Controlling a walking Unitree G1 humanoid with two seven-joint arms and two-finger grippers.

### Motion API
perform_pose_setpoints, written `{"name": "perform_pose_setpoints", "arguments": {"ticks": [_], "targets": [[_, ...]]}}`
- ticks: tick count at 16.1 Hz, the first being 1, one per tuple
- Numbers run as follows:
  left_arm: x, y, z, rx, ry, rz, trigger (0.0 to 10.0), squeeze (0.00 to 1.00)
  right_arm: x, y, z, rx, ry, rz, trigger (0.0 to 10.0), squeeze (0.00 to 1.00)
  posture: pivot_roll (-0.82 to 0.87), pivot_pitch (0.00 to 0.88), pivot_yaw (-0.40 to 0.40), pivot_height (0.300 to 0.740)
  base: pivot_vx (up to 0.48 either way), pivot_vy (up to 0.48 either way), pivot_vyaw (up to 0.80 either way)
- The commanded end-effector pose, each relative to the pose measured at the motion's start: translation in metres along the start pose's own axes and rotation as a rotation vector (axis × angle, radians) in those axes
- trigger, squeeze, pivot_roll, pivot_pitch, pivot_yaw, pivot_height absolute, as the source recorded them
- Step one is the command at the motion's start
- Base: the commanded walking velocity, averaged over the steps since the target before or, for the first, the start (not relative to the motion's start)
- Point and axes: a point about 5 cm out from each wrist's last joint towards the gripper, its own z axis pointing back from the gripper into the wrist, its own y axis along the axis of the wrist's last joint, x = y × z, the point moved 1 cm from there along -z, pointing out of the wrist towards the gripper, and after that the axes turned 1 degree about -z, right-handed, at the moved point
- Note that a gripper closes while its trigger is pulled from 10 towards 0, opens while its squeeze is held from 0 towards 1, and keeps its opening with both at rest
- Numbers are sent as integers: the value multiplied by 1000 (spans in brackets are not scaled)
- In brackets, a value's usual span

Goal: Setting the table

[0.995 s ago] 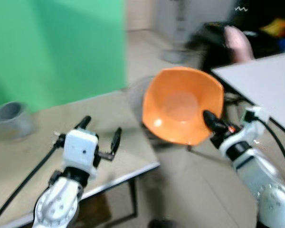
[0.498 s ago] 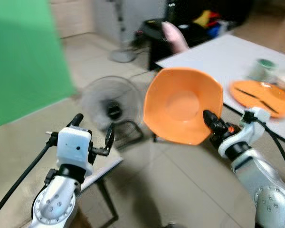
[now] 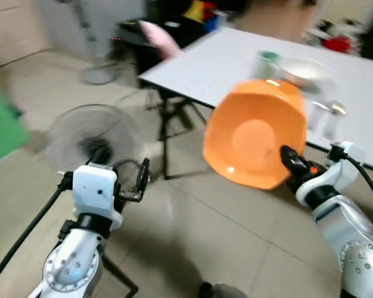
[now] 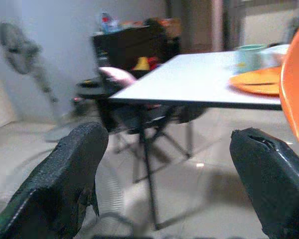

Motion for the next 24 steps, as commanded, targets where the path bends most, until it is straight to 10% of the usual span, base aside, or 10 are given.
{"name": "perform_pose_setpoints", "arguments": {"ticks": [1, 15, 24], "targets": [[-4, -4, 0, -21, 23, -1, 10000, 0, -10, 4, 0, 19, 44, 30, 10000, 0, -65, 0, 3, 740, 0, 0, -800], [0, -4, -9, 22, -10, 4, 10000, 0, 11, 16, 4, 79, -89, 38, 10000, 0, -113, 0, 19, 740, 0, 0, -800], [6, -1, -21, 42, -107, -2, 10000, 0, 13, 49, -22, 111, -72, -37, 10000, 0, -110, 0, 23, 740, 282, 0, -299]]}}
